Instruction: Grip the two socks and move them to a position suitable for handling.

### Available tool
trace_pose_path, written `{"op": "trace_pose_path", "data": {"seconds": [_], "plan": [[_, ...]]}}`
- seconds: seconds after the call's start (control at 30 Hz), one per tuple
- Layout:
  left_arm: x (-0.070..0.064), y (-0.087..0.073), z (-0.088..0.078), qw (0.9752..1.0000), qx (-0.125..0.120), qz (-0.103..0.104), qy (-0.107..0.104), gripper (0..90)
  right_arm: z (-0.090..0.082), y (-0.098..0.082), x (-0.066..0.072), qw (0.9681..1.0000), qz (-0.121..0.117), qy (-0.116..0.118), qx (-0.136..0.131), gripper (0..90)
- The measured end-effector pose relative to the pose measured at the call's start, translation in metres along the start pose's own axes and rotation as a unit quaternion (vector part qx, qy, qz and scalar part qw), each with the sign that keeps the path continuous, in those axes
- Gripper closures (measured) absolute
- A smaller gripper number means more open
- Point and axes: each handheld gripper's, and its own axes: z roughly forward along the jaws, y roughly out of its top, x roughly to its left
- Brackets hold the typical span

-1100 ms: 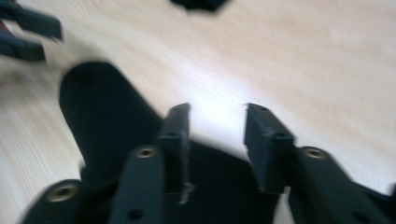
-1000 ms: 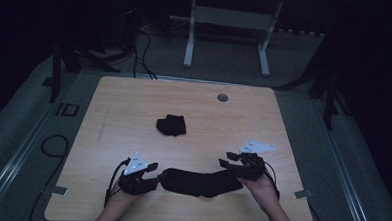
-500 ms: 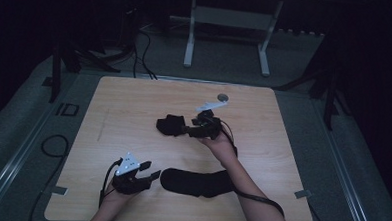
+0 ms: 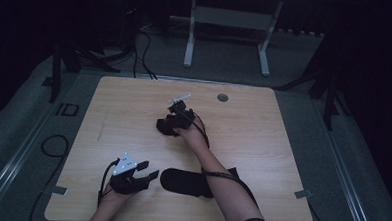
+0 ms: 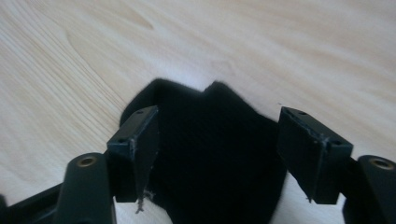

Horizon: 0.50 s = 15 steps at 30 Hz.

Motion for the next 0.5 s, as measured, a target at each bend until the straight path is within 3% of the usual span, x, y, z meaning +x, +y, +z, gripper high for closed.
{"op": "trace_pose_path", "data": {"seconds": [0.13,0.3,0.37,0.47,0.5], "plan": [[0.0,0.001,-0.001,1.0,-0.004,-0.002,-0.002,44.0,0.02,-0.009,0.007,0.9996,-0.005,-0.009,0.025,28.3],[0.001,0.002,-0.003,0.9999,-0.008,-0.011,-0.001,44.0,0.019,-0.018,0.01,0.9999,-0.006,-0.012,0.01,32.9],[0.001,0.002,-0.002,0.9999,-0.008,-0.012,0.0,44.1,0.018,-0.022,0.011,0.9999,-0.011,-0.01,0.003,43.5],[0.001,0.002,-0.002,0.9999,-0.005,-0.013,0.001,44.1,0.012,-0.025,0.016,0.9996,-0.03,0.001,0.003,70.7],[0.001,0.002,-0.001,0.9999,-0.005,-0.014,0.0,44.1,0.012,-0.025,0.016,0.9996,-0.03,0.001,0.003,70.7]]}}
